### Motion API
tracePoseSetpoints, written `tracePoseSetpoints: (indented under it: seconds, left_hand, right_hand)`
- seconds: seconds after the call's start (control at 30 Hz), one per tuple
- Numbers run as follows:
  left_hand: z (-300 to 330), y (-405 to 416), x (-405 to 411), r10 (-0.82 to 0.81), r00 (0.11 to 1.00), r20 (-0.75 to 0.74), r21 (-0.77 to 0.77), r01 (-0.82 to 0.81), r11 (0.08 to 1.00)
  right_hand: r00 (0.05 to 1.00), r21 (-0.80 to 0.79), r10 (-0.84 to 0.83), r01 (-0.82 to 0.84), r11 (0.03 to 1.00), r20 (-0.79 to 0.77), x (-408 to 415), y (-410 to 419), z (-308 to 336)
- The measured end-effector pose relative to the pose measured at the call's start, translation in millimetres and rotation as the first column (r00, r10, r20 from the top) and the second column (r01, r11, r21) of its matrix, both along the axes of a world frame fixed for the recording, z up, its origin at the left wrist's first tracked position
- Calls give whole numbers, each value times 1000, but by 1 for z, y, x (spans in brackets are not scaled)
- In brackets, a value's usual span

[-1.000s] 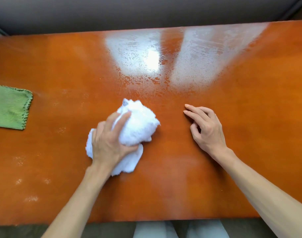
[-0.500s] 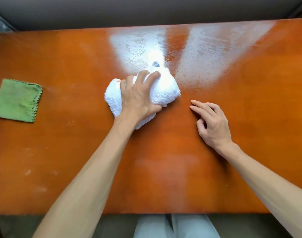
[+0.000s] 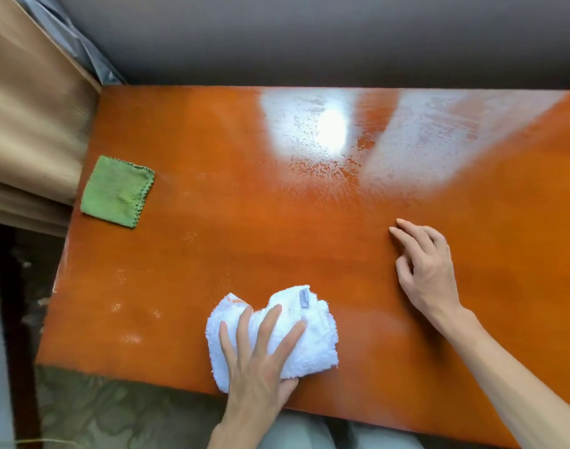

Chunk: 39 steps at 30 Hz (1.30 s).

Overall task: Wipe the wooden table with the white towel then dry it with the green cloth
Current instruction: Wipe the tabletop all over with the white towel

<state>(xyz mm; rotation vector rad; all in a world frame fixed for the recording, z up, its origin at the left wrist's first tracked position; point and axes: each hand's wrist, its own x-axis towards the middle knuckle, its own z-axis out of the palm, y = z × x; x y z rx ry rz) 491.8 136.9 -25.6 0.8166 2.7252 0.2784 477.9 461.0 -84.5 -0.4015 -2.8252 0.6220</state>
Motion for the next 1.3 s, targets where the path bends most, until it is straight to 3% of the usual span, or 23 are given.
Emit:
tracePoseSetpoints:
  seconds: [0.1,0.27,0.37,0.47,0.63,0.83,1.17,1.3]
  left_hand:
    - [-3,-20,-21,66,998,-12,-30,-66,997]
    - [-19,-42,-104,52,984,-172,37,-47,998]
    - [-19,-45,-175,135,979,-151,43,-130,991]
    - [-19,-42,-235,69,989,-134,-4,-70,998]
    - [-20,-23,-281,1,990,-141,44,6,999]
    - [-18,-22,-266,68,986,-150,88,-55,995]
    - [-18,-107,-97,-159,980,-122,146,177,973]
    - [-21,-126,-84,-273,956,-107,109,284,953]
  right_hand:
    - [1000,4,24,-24,1000,-4,-20,-44,8]
    - [993,-48,115,-114,992,5,-73,-131,4]
    - [996,-11,66,-65,998,52,-99,-166,-2]
    - [996,107,2,-12,994,91,-110,-179,-7]
    - [999,144,-28,23,989,36,-110,-176,-7]
    - [999,147,-29,32,989,-20,-112,-178,-6]
    - [999,146,-44,43,988,6,-112,-178,-6]
    - [999,142,-45,41,989,20,-112,-176,-6]
